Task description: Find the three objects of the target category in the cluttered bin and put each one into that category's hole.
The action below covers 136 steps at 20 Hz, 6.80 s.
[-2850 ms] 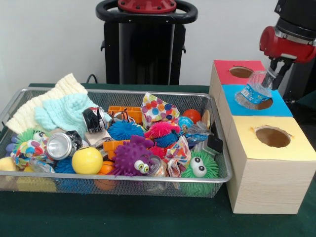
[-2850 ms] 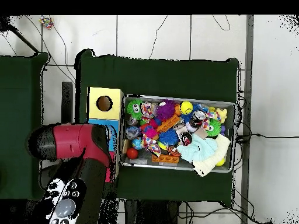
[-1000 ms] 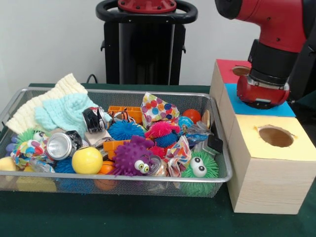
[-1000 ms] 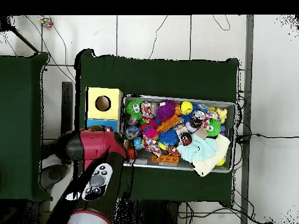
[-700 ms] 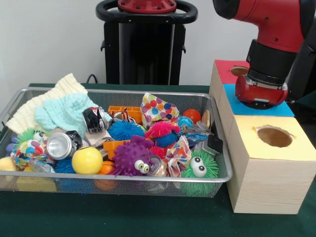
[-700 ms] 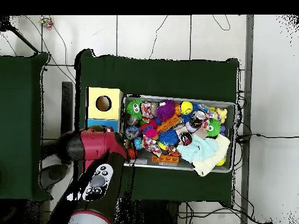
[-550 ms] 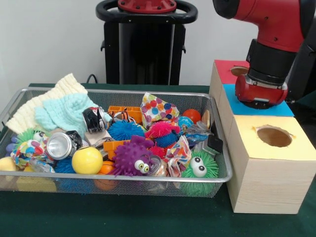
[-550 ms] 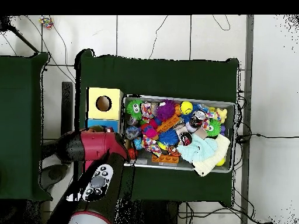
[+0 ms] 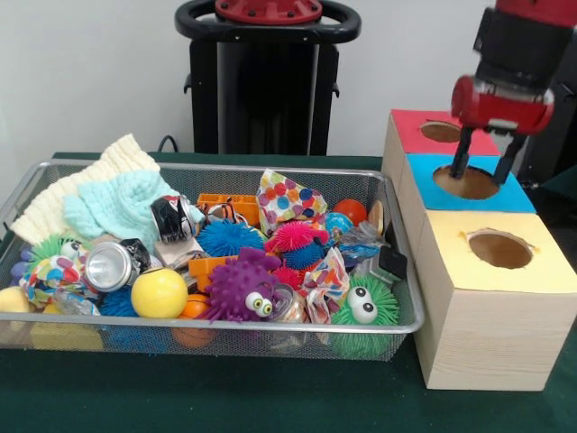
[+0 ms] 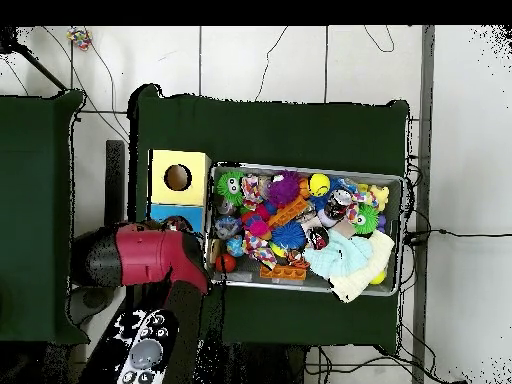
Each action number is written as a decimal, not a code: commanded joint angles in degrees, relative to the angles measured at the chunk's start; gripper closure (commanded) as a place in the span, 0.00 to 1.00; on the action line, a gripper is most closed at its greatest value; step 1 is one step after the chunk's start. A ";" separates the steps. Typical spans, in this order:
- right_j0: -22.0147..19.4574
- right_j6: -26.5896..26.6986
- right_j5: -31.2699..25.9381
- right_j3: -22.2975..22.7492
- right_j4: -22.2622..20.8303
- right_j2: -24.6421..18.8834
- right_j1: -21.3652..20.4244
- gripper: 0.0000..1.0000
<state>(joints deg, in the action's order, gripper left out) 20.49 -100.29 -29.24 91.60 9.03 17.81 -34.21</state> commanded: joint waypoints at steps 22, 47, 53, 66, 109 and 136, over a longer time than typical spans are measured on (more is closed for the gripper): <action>-10.81 -5.81 -29.02 -22.81 3.60 -9.09 -3.50 0.00; -13.07 0.59 -6.47 8.03 5.54 -18.21 -10.21 0.00; -13.45 -5.45 -0.63 11.70 2.17 -15.92 -9.33 0.00; -18.72 -5.22 5.37 15.75 1.25 -17.79 -5.65 0.00; -17.72 -3.59 -10.75 3.13 -1.55 -18.01 -8.50 0.00; -23.25 -4.49 -7.14 11.51 -5.47 -13.32 -12.74 0.00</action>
<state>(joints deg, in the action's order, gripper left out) -3.77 -100.29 -35.93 98.37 8.21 4.17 -45.89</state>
